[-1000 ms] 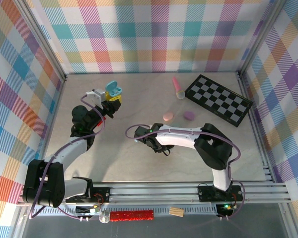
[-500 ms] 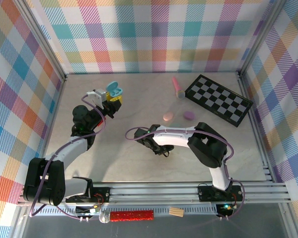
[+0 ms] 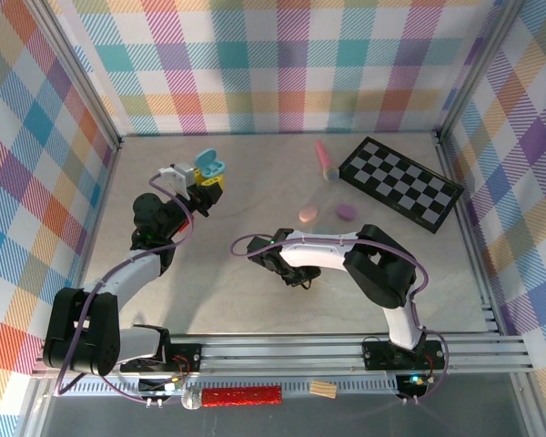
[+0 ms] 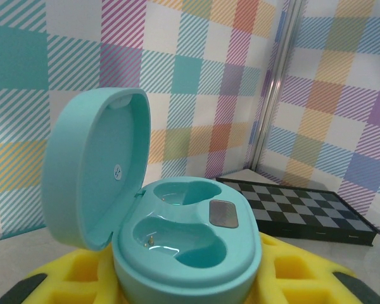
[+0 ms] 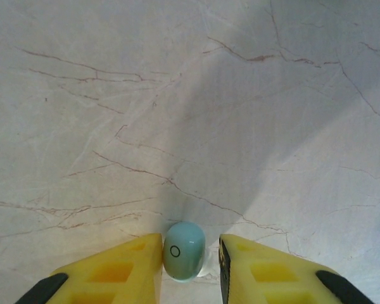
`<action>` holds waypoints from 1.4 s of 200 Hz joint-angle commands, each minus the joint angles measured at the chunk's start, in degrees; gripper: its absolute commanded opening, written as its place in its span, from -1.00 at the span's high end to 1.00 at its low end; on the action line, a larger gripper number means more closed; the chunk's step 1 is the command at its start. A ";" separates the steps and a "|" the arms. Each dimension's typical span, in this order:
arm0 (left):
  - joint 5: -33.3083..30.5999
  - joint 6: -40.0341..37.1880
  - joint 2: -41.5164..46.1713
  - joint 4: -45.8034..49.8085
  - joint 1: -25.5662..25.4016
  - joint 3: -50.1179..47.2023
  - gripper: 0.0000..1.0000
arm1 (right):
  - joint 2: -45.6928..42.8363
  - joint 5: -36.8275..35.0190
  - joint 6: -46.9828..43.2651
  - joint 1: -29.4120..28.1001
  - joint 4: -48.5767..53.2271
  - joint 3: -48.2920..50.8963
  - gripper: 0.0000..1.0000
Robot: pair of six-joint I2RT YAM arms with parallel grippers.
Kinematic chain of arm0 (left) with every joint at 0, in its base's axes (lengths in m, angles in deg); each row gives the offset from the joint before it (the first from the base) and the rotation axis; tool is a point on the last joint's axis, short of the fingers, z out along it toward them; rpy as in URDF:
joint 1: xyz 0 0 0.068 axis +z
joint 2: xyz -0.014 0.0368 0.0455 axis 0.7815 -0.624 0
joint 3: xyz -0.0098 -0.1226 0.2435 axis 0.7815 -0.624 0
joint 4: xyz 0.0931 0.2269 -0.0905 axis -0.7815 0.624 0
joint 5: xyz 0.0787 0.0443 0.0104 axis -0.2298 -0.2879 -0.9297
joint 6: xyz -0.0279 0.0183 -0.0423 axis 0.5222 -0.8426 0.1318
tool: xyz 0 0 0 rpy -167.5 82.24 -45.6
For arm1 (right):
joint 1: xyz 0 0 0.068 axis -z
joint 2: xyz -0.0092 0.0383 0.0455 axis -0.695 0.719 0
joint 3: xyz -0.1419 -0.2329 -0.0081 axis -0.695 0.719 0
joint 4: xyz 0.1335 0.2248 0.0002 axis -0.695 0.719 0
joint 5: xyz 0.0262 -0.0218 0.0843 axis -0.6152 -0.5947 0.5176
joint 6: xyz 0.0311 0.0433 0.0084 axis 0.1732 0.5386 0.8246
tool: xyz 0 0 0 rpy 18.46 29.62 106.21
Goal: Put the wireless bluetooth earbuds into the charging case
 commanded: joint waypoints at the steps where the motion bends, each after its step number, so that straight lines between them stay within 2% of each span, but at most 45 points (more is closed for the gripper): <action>1: 1.12 0.43 0.58 -2.89 0.87 0.85 0.31 | 1.46 0.61 0.56 -0.21 1.48 -0.93 0.42; 73: 1.56 0.26 0.66 -2.66 0.89 0.61 0.31 | 1.55 1.06 -0.62 -0.24 1.30 -1.26 0.58; 100: 2.96 0.08 0.30 -2.38 0.85 0.60 0.31 | -2.76 -0.48 -2.70 0.00 -0.28 0.16 0.60; 121: 4.73 -0.16 -1.00 -2.93 0.61 0.26 0.31 | -8.35 0.97 -4.91 1.40 -3.34 2.94 0.60; 164: 7.83 -3.54 -2.12 -3.67 -2.77 -0.63 0.31 | -22.05 9.56 -10.57 5.52 -10.27 8.05 0.58; 209: 12.22 -9.81 -3.55 2.37 -9.80 1.26 0.31 | -34.43 25.81 -12.92 12.81 -13.79 8.31 0.57; 246: 13.04 -13.98 -5.01 7.82 -14.79 3.78 0.31 | -39.56 36.18 -14.08 17.78 -14.08 5.59 0.56; 280: 16.05 -14.33 -6.72 9.34 -17.37 5.60 0.31 | -41.84 43.97 -14.73 20.19 -15.44 2.71 0.56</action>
